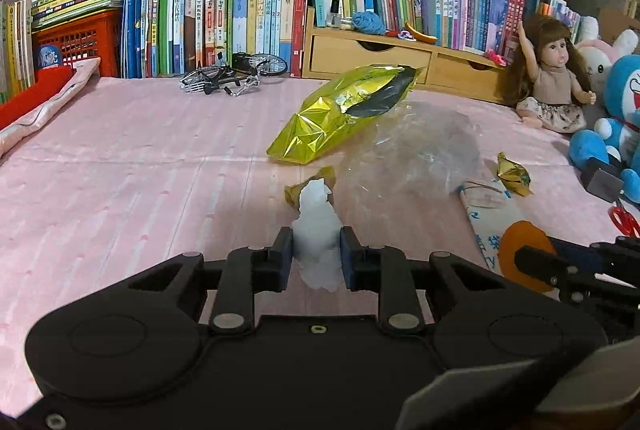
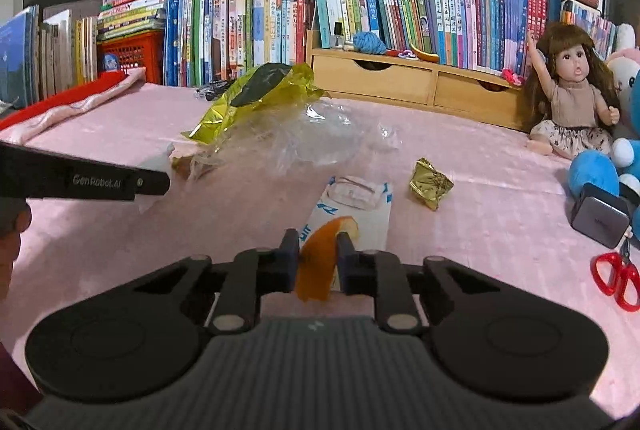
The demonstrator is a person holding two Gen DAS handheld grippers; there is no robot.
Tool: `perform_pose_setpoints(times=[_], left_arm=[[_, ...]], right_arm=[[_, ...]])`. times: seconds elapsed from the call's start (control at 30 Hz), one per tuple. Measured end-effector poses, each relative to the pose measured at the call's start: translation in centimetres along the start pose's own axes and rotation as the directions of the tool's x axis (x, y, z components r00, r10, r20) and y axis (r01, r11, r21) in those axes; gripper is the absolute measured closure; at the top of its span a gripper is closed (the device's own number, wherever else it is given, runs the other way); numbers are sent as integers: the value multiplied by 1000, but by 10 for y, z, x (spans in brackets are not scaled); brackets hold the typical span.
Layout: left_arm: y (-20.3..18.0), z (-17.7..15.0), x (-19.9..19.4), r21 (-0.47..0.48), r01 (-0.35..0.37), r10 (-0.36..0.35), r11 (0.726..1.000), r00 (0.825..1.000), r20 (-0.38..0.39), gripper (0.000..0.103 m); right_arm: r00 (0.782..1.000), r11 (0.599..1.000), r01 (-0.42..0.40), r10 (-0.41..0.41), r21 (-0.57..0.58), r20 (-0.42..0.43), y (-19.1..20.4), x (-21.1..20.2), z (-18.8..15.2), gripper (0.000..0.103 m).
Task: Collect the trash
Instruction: 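Grasp the white tissue with the left tool while the right tool grasps the orange round item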
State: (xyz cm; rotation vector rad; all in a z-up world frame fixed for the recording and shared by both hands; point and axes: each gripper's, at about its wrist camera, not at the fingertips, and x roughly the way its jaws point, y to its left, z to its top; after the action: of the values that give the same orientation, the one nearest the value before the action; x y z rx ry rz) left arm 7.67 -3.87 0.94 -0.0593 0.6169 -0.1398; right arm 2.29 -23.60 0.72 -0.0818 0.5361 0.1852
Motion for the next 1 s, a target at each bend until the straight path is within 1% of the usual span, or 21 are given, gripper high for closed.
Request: perform_pose_setpoints(times=[0.13, 0.2, 0.27, 0.3, 0.33, 0.43, 0.57, 0.63, 0.67, 0.8, 0.93, 1.0], left_arm=[[2, -5, -11, 10, 0, 0, 1000, 1000, 1, 80], [3, -8, -20, 12, 24, -24, 1000, 1000, 2, 80], [3, -12, -29, 25, 27, -28, 999, 1000, 14, 79], [3, -13, -32, 31, 24, -24, 999, 1000, 19, 79], [3, -14, -36, 39, 22, -23, 999, 999, 26, 79], [4, -15, -42, 41, 27, -28, 999, 999, 29, 79], [6, -17, -47, 41, 19, -20, 999, 999, 37, 79], [7, -17, -48, 40, 21, -23, 999, 999, 35, 78], [7, -18, -48, 38, 21, -22, 999, 999, 33, 78], [9, -22, -48, 37, 20, -21, 999, 999, 25, 78], [7, -25, -47, 42, 26, -27, 999, 999, 17, 78], [5, -26, -47, 48, 27, -28, 998, 999, 15, 78]], right_arm=[[1000, 1000, -4, 4, -2, 0, 2, -6, -2, 80], [998, 998, -65, 65, -2, 11, 1, -13, -5, 69], [986, 986, -168, 168, -22, 14, 1, -19, -8, 48], [980, 980, -196, 197, -34, 22, 2, -23, -10, 41], [979, 978, -202, 204, -46, 28, 4, -26, -11, 39], [983, 984, -178, 179, -33, 44, 5, -30, -12, 37], [992, 994, -103, 101, 31, 70, -3, -32, -12, 34], [995, 995, -83, 79, 60, 67, -8, -33, -12, 29], [996, 995, -74, 70, 64, 63, -10, -32, -12, 25], [998, 998, -54, 53, 29, 25, -10, -26, -16, 18], [999, 998, -49, 49, -47, -4, -1, -17, -19, 17], [999, 997, -47, 46, -66, -21, 2, -11, -20, 17]])
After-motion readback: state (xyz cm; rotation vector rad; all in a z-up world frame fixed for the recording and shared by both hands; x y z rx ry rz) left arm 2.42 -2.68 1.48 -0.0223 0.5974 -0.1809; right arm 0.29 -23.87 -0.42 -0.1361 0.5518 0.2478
